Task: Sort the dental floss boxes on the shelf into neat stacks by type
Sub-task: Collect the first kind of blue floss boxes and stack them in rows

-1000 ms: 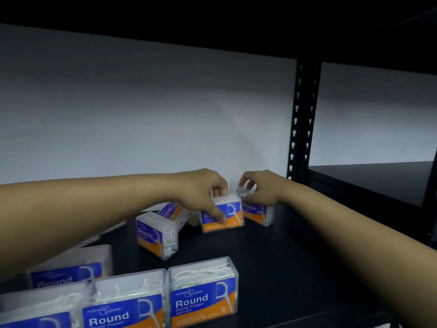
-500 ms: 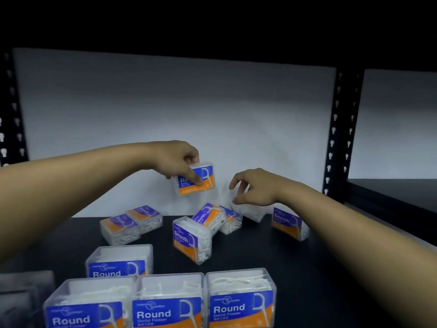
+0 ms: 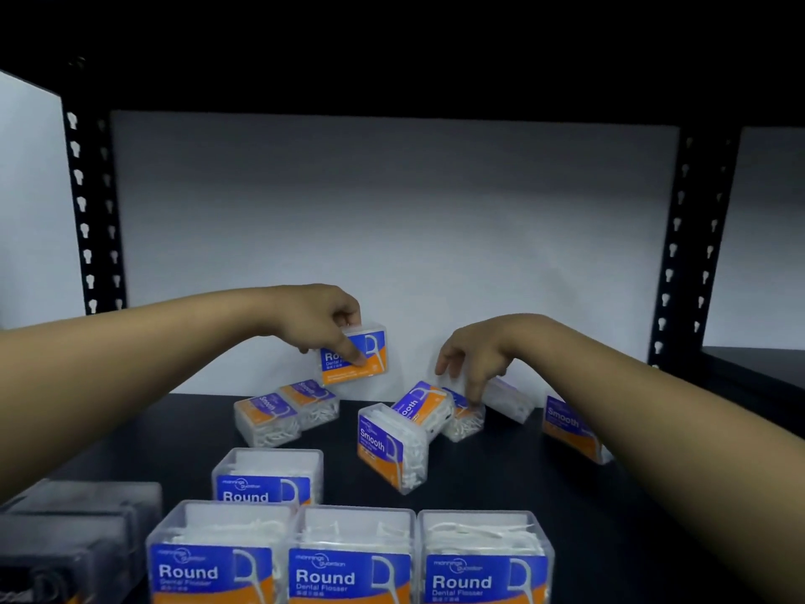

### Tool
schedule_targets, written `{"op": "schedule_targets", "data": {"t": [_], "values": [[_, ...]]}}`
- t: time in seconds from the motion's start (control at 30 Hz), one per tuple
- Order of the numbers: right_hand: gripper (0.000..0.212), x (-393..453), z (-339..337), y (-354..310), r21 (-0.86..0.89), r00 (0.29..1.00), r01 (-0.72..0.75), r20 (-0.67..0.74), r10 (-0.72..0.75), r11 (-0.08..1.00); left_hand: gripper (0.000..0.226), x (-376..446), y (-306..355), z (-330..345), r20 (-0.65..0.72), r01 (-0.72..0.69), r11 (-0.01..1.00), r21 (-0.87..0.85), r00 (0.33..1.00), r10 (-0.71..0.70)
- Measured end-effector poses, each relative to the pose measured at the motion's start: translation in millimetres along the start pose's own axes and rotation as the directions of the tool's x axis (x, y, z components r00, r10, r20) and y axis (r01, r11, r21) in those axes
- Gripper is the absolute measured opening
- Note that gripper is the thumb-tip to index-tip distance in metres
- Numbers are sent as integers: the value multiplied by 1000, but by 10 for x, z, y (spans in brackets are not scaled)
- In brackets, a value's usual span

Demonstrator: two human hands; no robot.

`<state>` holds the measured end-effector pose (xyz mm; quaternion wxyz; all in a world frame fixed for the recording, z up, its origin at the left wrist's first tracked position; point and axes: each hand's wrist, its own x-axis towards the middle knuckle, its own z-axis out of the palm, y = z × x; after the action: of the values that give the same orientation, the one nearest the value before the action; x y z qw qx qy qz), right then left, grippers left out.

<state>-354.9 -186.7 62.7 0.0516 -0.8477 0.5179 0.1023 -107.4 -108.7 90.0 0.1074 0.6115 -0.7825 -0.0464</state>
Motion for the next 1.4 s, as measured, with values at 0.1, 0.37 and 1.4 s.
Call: {"op": "schedule_targets", "data": {"t": [0.1,0.37,1.4], "values": [[58,40,10,-23,-29,998,-56,-25,55,998,37,-21,64,38,23,-30,1000,7,999,30],[61,113,190,13,57,983,-145,124,137,988,38,-41,183,79,24,-64,997,50,998,63],[42,-1124,189,-154,224,857,375,-454,-244,900,31,-810,247,125,22,-317,897,-308,940,340]]}}
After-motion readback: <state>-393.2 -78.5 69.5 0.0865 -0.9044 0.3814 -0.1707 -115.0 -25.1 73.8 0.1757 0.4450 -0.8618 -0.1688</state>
